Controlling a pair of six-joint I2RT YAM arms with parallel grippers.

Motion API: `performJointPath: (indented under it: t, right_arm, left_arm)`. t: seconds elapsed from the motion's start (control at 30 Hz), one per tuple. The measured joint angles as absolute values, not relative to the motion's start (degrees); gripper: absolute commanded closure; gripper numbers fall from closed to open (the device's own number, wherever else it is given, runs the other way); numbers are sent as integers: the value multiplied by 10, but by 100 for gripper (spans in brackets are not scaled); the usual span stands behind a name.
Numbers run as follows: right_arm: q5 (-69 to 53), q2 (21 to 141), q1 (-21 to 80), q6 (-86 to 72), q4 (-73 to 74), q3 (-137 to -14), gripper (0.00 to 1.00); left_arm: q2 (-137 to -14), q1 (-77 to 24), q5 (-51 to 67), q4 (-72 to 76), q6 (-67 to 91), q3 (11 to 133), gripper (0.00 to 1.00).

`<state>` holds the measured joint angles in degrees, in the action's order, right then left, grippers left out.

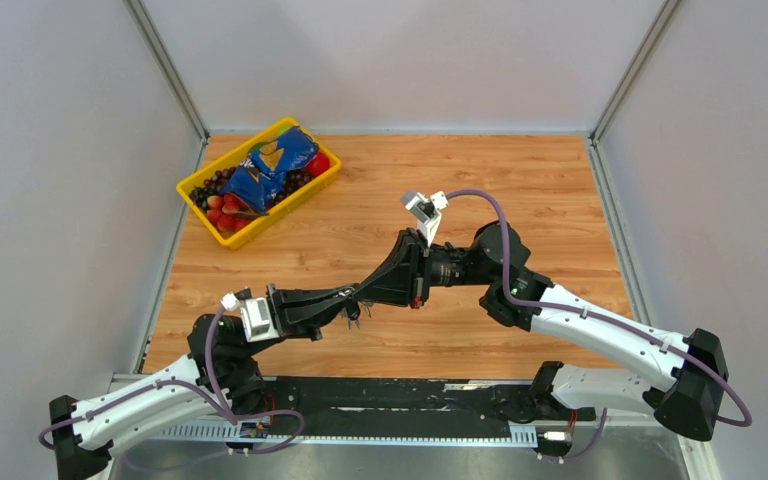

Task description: Put the keys on the keyring

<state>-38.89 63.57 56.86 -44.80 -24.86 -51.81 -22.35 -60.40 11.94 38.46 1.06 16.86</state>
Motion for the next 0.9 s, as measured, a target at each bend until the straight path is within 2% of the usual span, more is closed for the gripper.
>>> performJointPath:
  t: [0.9]
  right_arm:
    - [-402, 644, 582, -461, -257, -518, 100]
  left_arm:
    - [-237, -607, 117, 405, 11, 169, 100]
